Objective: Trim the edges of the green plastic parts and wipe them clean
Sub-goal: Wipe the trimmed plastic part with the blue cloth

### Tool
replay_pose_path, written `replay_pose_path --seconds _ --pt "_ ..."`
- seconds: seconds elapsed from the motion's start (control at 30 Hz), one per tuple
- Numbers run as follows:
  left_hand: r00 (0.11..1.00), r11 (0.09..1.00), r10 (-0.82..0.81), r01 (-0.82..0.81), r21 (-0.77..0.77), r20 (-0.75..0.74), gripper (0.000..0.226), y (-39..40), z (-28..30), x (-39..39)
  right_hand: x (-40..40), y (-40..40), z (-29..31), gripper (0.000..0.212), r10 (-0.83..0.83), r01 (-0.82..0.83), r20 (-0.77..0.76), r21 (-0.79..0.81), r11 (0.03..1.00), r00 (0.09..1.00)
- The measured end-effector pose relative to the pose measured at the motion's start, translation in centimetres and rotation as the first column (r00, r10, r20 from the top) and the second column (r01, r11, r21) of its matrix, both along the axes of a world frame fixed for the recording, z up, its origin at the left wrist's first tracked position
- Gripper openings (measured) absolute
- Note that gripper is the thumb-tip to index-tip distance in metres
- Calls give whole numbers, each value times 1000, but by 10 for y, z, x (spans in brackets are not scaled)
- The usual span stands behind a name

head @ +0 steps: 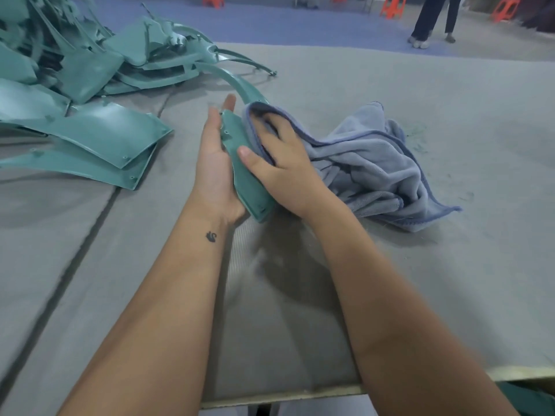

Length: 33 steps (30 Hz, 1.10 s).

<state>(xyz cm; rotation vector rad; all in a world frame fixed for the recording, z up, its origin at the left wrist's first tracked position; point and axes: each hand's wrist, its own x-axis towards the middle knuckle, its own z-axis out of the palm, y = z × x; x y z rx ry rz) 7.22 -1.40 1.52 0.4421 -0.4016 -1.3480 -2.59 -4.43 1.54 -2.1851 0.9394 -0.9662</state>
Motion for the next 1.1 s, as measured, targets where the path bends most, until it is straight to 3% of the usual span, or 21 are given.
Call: replay_pose_path --seconds 0.1,0.17,0.3,0.37,0.43,0.5,0.57,0.7,0.8,0.87,0.93,1.0,1.1 --pt "999 999 -43 43 27 30 55 2 1 1 -9 7 3 40 120 -204 310 254 945 943" --pt "1000 999 -12 12 48 11 51 3 1 1 -13 9 4 36 139 -295 414 342 892 900" --pt "999 995 49 -48 90 -14 49 0 0 4 -9 18 5 43 189 -271 307 251 929 933" --pt "998 993 55 -54 103 -4 51 -2 -1 4 -1 16 5 50 206 -216 95 110 970 974" --pt "999 993 17 -21 113 44 48 -2 -2 1 6 11 3 58 105 -115 -179 -44 992 978" --pt "992 992 -71 60 111 104 43 -1 -2 -2 10 8 4 63 -2 -20 -258 -81 997 966" --pt "983 987 -128 113 115 133 41 0 -3 -2 12 5 2 59 -46 28 -227 -81 996 973" --pt "988 988 -62 40 152 139 50 -1 -2 1 16 7 2 48 -69 55 -166 -84 995 984" --pt "995 995 24 -34 97 98 47 -4 -5 8 6 10 3 31 43 -47 69 62 997 997" --pt "995 994 79 -83 73 56 46 -5 -7 13 -4 14 3 24 116 -138 121 190 972 986" --pt "985 983 175 -174 52 -10 46 -6 -7 21 -9 18 3 41 177 -210 143 264 941 974" --pt "969 970 242 -241 16 -45 48 -7 -8 25 -10 20 5 35 214 -238 111 295 925 970" --pt "977 978 209 -208 -26 44 51 -8 -10 19 -7 20 5 31 206 -206 17 198 958 978"
